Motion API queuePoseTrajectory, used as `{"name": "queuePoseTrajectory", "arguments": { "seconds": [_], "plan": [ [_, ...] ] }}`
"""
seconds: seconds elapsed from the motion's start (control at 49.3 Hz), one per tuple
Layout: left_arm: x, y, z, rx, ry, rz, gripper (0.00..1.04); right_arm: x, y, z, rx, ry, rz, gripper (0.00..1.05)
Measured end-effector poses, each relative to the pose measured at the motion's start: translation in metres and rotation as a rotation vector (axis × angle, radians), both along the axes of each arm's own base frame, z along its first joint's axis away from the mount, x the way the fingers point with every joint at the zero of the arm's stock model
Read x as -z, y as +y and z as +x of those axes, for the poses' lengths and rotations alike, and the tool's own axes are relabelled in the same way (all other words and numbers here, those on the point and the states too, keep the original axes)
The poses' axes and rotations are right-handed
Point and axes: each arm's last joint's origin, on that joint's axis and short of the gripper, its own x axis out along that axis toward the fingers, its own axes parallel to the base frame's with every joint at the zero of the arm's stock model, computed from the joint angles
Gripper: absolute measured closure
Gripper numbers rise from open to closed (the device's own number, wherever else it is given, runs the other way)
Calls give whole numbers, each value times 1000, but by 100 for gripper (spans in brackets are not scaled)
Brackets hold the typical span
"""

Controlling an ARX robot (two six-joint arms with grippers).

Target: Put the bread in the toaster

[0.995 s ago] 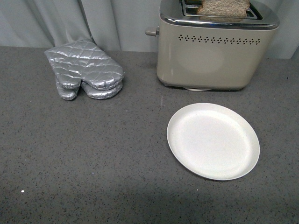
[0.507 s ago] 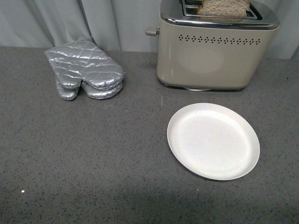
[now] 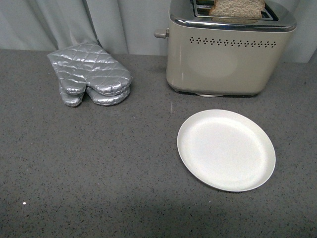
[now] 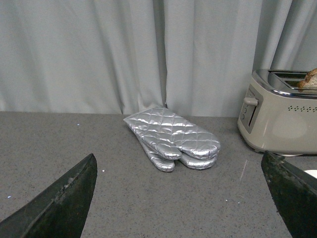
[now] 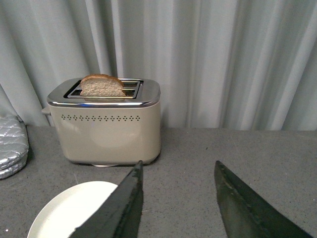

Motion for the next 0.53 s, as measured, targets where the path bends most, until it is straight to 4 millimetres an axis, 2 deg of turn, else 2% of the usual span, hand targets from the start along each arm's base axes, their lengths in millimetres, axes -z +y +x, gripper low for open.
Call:
{"name": "queuePoseTrajectory", "arguments": {
  "seconds": [0.122,0.264,0.304,0.528],
  "plan": [
    [0,0,0,0,0,0,7,0,0,0,0,0,0,36],
    [0,0,0,0,0,0,7,0,0,0,0,0,0,11],
    [0,0,0,0,0,0,7,0,0,0,0,0,1,8],
    [0,0,0,0,0,0,7,0,0,0,0,0,1,10]
  ]
}}
